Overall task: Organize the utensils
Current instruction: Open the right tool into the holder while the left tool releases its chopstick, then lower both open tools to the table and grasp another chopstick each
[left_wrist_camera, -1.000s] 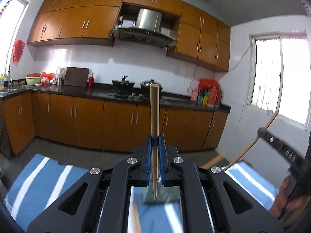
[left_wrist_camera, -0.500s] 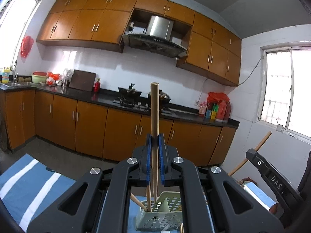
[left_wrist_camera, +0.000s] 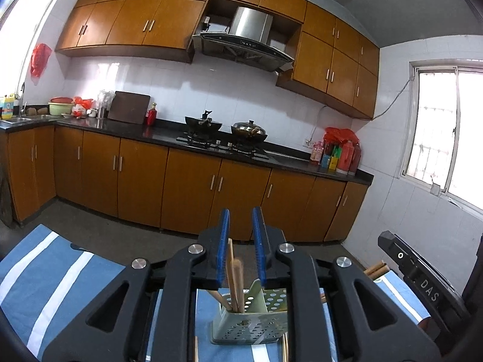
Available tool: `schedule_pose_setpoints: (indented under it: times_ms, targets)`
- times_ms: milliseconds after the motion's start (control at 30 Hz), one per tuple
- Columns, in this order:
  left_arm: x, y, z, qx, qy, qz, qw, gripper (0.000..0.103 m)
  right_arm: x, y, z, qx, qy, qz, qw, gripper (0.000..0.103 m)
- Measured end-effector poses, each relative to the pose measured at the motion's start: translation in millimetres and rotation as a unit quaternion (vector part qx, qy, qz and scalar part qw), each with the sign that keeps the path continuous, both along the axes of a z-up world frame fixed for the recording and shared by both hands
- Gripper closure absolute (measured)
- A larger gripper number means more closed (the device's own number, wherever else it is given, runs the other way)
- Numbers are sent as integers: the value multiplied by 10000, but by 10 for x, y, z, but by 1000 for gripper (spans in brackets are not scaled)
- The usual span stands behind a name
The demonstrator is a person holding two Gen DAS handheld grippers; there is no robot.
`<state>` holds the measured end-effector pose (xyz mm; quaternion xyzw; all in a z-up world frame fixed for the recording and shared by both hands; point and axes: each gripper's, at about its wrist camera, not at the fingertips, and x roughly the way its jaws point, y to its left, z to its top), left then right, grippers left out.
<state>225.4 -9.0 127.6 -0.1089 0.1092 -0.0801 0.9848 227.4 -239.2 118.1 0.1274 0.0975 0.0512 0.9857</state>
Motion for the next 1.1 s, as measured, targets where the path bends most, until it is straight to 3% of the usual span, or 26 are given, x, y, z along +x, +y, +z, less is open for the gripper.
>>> schedule_pose_setpoints:
  times_ms: [267,367,433,567,667,800,900,1100]
  targets:
    - [-267,132,108,18,-58,116,9999,85,-374,-94,14,-85,-26,-36,10000,77]
    - [-442,228,38,89,28,214,9997,67,-572,-163,-162,-127,212,-67,9997,77]
    - [-547,294,-68,166,155,263,9994,67,-650,-195,-328,-146,458,-74,9988,77]
    - [-671,433,-501,400,846,311,9951,67,-703,-211,-866,-196,1350,-37,9906,77]
    - [-683,527,-904,491,1454,310,9877,67,-655,-214,-1408,14,2303,78,9731,77]
    - [-701,609,-1378,525,2175,289,9742,67,-613,-106,-1863,212,3069,313,9510,77]
    - [-758,633,-1594,532,2477,235,9671,67,-606,0,-1987,274,3276,438,9434,78]
    - [-787,605,-1723,598,2662,104,9620,67,-550,182,-2042,38,3374,568,9396,78]
